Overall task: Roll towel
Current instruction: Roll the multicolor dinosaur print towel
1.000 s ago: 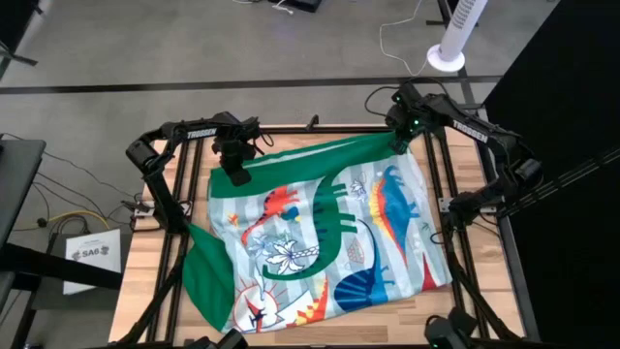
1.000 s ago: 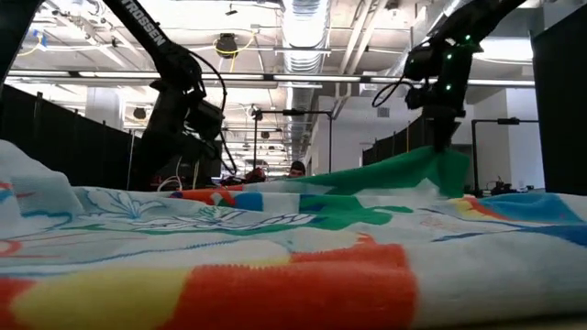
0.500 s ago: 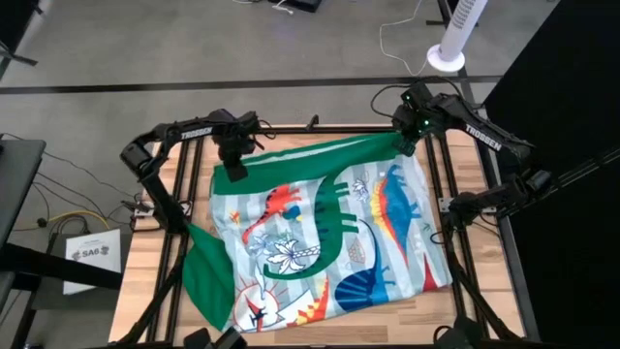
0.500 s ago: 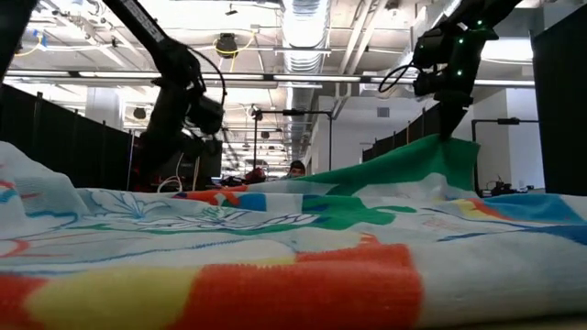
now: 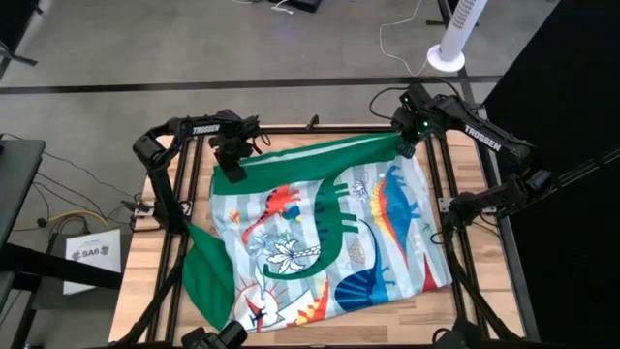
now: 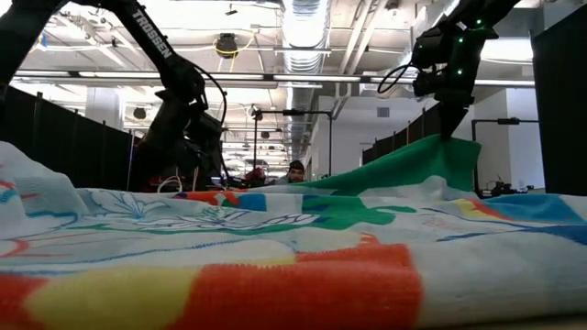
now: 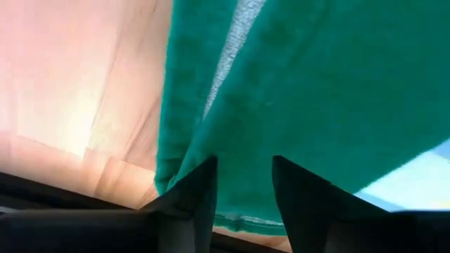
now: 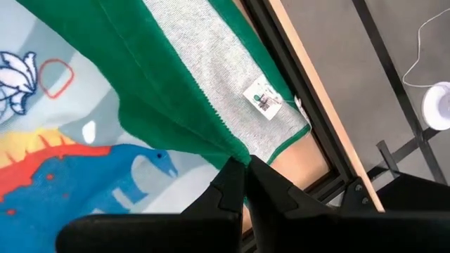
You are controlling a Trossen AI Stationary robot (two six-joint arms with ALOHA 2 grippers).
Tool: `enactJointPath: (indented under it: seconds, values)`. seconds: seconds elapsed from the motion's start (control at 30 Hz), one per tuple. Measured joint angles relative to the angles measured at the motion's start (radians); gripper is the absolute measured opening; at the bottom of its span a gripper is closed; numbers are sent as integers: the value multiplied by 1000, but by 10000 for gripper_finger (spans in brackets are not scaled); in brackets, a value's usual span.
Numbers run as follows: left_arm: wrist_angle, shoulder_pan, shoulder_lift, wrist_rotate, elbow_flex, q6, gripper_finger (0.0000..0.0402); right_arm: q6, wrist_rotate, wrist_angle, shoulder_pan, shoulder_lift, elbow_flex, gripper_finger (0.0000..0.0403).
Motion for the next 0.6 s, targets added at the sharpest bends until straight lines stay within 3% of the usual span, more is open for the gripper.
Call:
enactJointPath:
  seconds: [0.23,0.6]
  values:
    - [33,0,-15,-46,63,47,122,6,0,-10,0,0,0,0]
    - [50,3,56,-43,57,141,122,18,0,-55,0,0,0,0]
